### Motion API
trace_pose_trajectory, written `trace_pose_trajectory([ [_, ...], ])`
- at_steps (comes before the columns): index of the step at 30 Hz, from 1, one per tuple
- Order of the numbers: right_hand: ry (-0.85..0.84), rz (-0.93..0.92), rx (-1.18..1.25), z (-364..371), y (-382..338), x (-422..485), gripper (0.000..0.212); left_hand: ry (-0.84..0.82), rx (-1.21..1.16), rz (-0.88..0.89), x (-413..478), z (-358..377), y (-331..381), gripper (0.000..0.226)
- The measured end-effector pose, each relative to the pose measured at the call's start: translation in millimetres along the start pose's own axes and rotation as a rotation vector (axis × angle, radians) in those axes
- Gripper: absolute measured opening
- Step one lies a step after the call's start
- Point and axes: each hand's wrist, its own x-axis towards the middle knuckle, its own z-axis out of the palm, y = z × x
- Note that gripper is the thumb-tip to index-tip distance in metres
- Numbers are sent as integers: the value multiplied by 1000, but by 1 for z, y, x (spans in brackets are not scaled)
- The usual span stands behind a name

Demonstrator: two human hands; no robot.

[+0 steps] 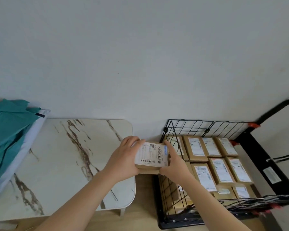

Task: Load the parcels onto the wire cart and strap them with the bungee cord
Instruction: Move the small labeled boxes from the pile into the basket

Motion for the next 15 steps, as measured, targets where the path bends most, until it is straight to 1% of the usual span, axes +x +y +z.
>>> trace_pose_trajectory([
  [5, -29, 14, 71, -75, 73, 17, 93, -17, -17, -2, 55, 52, 74, 89],
  [9, -71, 33, 88, -144, 140, 33, 82, -93, -19, -42, 102, 97, 140, 94],
  [15, -54, 151, 124, -222, 229, 59, 61, -209, -9, -81, 161, 160, 225, 98],
])
